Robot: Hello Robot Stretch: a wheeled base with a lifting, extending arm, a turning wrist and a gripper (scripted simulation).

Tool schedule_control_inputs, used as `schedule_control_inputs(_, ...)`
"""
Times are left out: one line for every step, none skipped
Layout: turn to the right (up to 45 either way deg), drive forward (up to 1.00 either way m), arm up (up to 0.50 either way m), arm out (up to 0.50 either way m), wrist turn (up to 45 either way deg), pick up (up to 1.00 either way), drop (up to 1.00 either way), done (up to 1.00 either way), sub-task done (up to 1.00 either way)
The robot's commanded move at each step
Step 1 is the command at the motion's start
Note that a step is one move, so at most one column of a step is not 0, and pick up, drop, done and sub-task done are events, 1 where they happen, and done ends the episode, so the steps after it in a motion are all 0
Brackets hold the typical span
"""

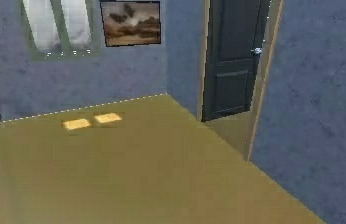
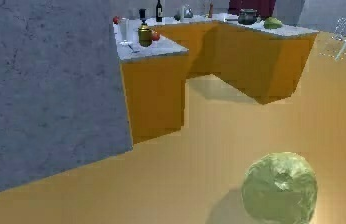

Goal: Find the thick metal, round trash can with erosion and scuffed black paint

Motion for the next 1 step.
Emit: schedule_control_inputs(0.0, 1.00, 0.00, 0.00, 0.0, 0.00, 0.00, 0.00, 0.00)
